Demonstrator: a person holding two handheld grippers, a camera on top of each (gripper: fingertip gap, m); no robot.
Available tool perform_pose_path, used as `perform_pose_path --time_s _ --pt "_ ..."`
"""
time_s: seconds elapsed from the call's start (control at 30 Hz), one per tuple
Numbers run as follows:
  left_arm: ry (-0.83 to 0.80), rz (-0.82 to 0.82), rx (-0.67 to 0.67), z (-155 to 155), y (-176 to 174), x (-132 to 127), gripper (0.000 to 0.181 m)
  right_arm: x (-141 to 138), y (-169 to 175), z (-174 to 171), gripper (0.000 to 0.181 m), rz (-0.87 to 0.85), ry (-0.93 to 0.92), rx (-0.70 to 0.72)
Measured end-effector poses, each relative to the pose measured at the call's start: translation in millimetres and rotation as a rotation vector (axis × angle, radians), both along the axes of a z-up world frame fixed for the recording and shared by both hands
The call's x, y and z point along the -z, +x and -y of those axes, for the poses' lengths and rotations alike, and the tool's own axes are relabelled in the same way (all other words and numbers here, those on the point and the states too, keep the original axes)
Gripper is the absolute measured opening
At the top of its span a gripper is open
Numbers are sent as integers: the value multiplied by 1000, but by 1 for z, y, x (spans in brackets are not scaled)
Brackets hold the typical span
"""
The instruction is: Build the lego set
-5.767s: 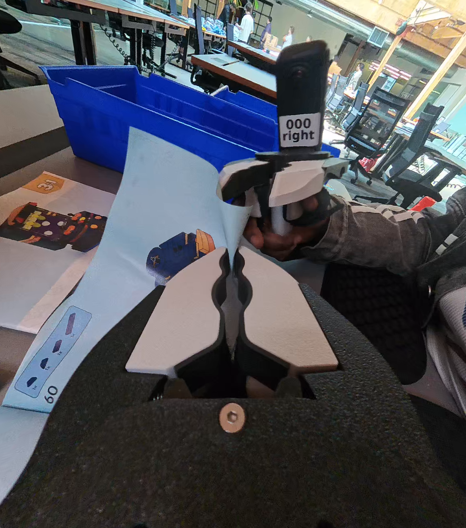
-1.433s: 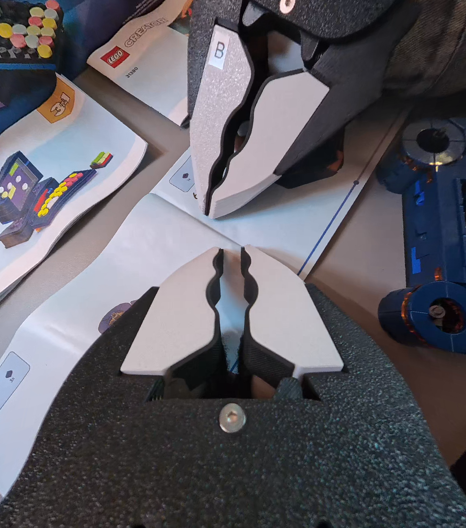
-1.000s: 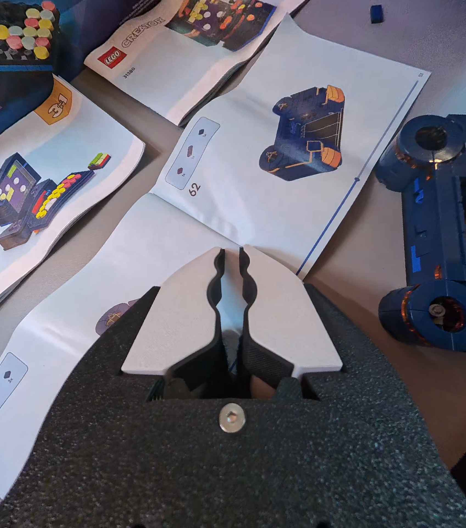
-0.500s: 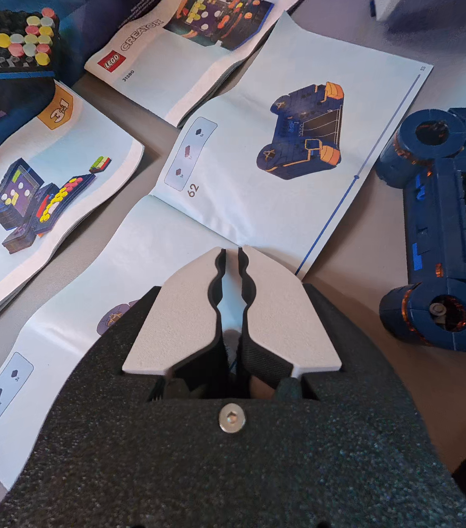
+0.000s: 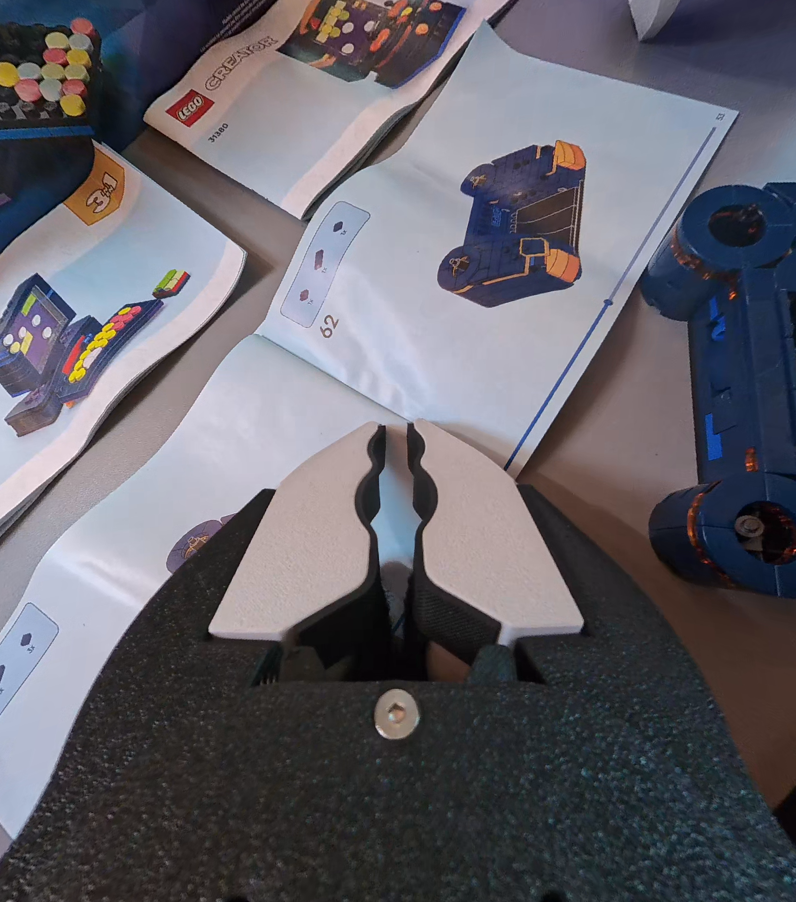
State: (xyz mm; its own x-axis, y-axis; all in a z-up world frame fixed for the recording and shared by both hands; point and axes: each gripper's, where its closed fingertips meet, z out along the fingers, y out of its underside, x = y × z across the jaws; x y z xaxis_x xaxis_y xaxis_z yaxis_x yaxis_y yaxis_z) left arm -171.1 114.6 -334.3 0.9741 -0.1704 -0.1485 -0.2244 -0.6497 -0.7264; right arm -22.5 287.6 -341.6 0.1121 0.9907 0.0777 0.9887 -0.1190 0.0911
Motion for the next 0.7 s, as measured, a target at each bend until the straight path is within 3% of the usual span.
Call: perform_pose_path --time_s 0.2,0.33,0.47,0.53,0.7 --pt "5 4 -1 -1 -1 0 9 -1 0 12 15 -28 -1 -103" --pt "4 -6 -7 -1 -2 -1 11 -19 -6 26 15 -157 16 -154" --pt "-3 -9 2 0 -2 -3 20 -54 -19 46 15 -398 37 -235" --pt "-5 52 24 1 4 -7 35 -75 -24 58 15 -544 39 -269" --pt "201 177 80 -6 13 -46 42 -129 -30 89 15 -1007 39 -315"
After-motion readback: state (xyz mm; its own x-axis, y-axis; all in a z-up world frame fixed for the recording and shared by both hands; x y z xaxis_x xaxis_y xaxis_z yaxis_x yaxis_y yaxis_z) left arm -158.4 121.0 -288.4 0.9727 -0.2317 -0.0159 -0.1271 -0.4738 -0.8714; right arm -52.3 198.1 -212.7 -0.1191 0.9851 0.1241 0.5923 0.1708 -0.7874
